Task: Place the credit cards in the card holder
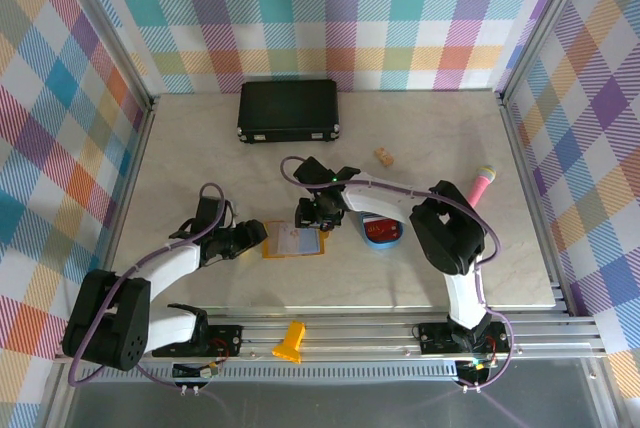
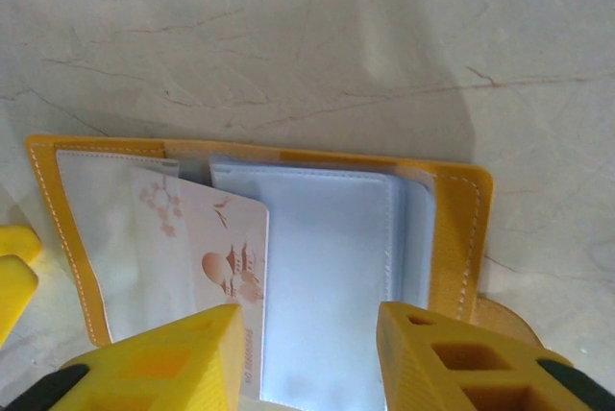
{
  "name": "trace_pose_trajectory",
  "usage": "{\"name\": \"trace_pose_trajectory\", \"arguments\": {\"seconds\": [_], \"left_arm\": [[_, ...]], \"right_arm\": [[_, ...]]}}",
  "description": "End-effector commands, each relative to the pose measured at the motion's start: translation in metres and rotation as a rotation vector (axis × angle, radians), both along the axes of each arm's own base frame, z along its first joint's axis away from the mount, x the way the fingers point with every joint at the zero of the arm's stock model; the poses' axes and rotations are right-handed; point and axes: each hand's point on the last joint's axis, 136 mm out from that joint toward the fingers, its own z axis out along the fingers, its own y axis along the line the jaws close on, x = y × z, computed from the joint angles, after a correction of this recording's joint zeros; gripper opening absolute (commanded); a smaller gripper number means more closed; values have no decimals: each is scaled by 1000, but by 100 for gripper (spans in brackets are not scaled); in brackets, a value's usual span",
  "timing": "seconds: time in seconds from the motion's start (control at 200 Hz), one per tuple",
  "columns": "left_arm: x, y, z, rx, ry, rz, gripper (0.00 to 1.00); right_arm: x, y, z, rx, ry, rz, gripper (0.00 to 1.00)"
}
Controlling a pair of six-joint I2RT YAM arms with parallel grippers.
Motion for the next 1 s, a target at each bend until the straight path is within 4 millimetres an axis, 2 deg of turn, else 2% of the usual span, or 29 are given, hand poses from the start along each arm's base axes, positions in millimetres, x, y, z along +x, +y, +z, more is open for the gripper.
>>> {"name": "trace_pose_trajectory", "arguments": {"seconds": [0.0,0.385,0.77,0.995], "left_arm": [[4,-24,7,-126,-44,-76,53],[5,-35,7,-173,-44,-121,35],[4,-41,6,-185,-44,-147,28],[4,-39,4,-171,-36,-139,26]], "right_arm": [[0,6,0,2,-2,54,39],[-2,16,1,24,10,88,38],[-8,27,-2,44,41,113,37],[-6,19,-4,-3,39,86,36]]}}
